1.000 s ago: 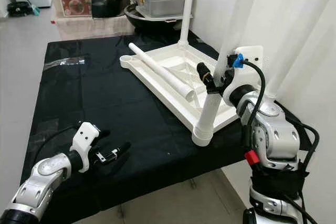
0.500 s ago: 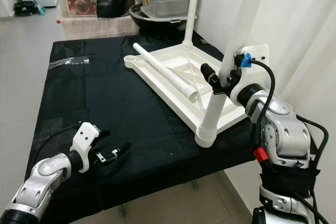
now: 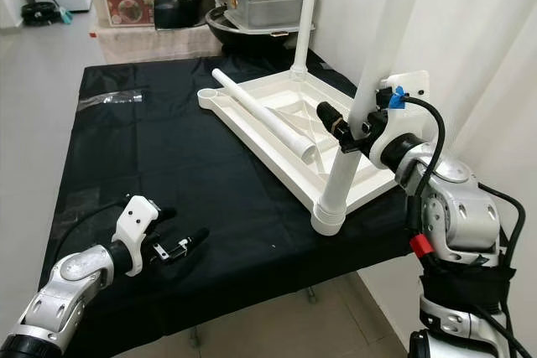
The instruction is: Building children table
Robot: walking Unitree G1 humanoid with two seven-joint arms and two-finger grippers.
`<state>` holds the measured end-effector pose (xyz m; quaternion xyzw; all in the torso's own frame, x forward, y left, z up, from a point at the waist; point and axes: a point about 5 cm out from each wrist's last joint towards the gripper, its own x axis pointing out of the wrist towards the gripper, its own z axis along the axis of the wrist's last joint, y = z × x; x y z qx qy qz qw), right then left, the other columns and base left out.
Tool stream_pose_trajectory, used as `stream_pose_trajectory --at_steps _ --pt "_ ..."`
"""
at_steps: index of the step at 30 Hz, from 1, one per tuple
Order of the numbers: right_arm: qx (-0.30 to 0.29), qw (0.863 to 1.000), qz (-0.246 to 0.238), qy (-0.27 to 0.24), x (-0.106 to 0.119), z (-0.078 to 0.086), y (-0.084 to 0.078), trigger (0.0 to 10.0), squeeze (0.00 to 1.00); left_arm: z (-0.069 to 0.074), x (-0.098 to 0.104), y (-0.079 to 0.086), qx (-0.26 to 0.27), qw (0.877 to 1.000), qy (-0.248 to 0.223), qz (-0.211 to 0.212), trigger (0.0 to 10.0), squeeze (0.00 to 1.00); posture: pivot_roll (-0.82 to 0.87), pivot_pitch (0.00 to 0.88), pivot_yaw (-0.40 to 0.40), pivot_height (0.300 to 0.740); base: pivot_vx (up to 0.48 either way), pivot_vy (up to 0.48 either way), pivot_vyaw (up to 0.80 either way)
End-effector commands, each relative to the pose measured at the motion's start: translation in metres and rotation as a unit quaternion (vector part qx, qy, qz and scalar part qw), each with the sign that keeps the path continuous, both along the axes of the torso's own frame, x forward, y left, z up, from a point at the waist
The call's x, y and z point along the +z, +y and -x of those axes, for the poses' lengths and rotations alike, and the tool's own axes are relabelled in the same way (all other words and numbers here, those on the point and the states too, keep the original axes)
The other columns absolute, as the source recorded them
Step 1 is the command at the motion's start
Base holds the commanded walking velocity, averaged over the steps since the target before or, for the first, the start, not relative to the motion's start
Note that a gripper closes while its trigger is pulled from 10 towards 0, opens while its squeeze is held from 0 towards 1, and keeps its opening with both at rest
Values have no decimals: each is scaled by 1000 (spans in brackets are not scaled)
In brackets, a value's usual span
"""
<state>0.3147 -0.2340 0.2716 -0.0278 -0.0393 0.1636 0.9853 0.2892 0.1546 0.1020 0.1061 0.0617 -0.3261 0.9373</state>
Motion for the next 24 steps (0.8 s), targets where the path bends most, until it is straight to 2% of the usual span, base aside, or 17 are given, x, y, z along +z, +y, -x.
stream_pose_trajectory --at_steps 1,13,24 --pt "14 1000 2 3 -2 0 0 10000 0 2 -2 3 -3 1000 6 -8 10000 0 -46 0 -40 740 0 0 0" --pt "42 999 22 6 -5 -3 -7 10000 0 2 -2 3 -5 1000 6 -8 10000 0 -39 0 -43 740 0 0 0" --pt "76 997 30 6 -10 -4 -4 10000 0 4 -2 4 -3 1000 7 -8 10000 0 -32 0 -46 740 0 0 0"
